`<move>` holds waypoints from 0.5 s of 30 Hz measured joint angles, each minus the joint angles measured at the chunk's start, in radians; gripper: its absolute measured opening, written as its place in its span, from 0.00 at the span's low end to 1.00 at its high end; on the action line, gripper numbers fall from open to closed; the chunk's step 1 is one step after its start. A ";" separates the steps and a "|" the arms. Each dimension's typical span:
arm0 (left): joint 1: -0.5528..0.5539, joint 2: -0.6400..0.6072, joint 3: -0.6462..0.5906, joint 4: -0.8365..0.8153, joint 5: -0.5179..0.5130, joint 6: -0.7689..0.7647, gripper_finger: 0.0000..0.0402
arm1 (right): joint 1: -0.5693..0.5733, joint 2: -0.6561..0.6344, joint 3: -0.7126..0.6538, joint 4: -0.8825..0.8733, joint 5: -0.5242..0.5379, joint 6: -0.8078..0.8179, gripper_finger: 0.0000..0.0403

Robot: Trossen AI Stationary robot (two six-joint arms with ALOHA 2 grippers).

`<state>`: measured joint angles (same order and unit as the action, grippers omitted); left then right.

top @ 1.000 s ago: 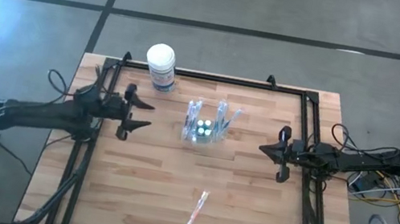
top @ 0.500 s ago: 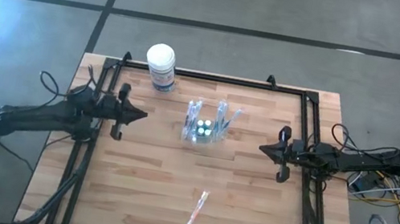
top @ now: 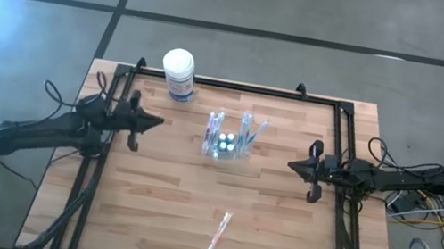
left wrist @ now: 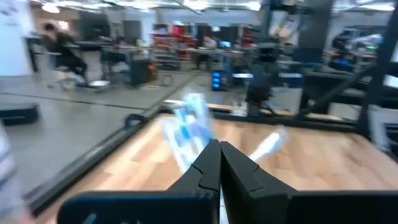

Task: Pick & Place toothbrushing station
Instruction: Put the orange toothbrush into the transparent bin organizer

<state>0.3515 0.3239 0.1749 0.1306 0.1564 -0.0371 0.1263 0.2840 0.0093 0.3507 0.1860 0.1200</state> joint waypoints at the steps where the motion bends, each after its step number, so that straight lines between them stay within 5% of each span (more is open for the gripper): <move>1: 0.015 -0.005 0.000 0.000 -0.003 0.004 0.01 | 0.000 0.000 0.000 0.000 0.000 0.000 0.02; 15: 0.210 -0.034 -0.036 0.072 0.398 0.019 0.00 | 0.000 0.000 0.000 0.000 0.000 -0.015 0.02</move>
<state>0.5613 0.2901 0.1388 0.2022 0.5539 -0.0186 0.1261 0.2840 0.0093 0.3507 0.1860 0.1047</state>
